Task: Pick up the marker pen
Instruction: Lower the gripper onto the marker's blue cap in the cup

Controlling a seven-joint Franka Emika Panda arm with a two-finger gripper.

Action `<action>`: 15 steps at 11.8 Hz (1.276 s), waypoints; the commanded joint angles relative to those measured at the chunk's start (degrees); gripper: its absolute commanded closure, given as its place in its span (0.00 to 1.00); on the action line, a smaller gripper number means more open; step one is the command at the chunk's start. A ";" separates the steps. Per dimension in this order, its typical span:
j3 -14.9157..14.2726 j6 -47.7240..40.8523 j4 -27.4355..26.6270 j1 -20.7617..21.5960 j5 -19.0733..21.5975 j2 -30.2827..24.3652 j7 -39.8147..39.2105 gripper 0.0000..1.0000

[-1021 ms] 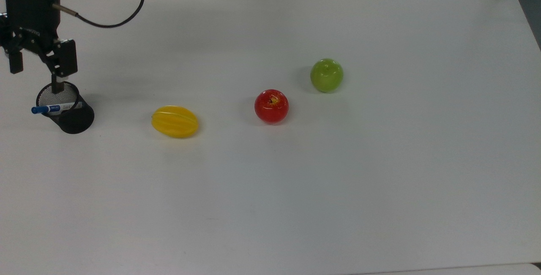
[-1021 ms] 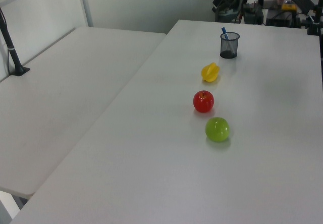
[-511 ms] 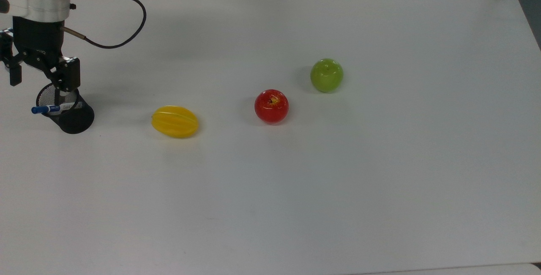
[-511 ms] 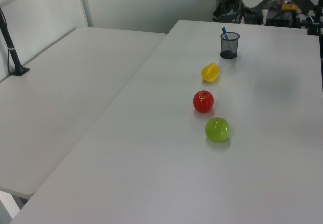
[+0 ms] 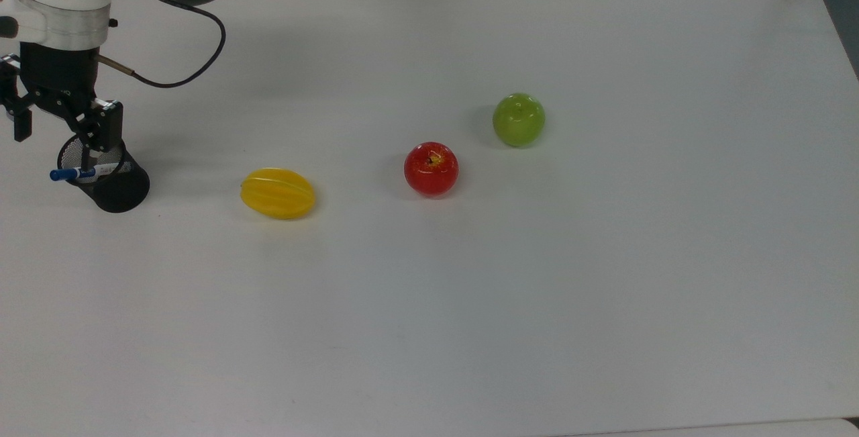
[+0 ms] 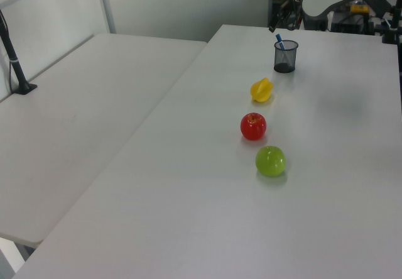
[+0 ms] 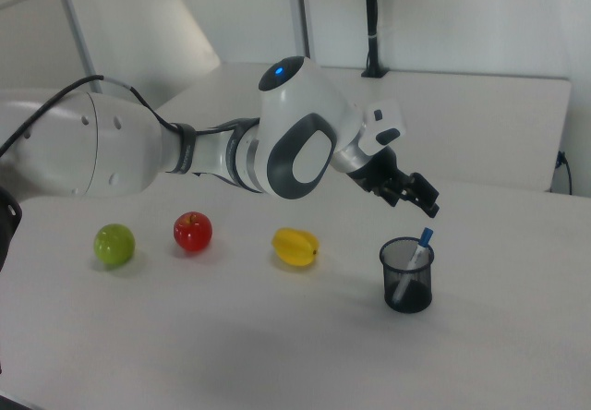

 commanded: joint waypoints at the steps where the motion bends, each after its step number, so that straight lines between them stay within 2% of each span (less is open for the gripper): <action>1: -0.07 1.38 0.65 -1.34 -0.82 1.87 -0.17 0.08; 3: -0.07 2.34 0.74 -1.96 -0.82 2.75 -0.17 0.08; 5: -0.07 8.82 0.74 -2.40 -0.64 5.03 -0.09 0.09; 6: -0.07 9.72 0.83 -2.40 -0.64 5.47 -0.17 0.15; 7: -0.07 9.81 1.52 -2.57 -0.82 5.82 -0.17 0.28; 10: -0.07 9.81 1.62 -2.40 -1.08 6.09 -0.17 0.35; 12: -0.07 9.81 1.62 -2.22 -1.17 6.18 -0.52 0.48; 15: -0.07 9.81 1.45 -2.05 -1.52 6.18 -0.53 0.47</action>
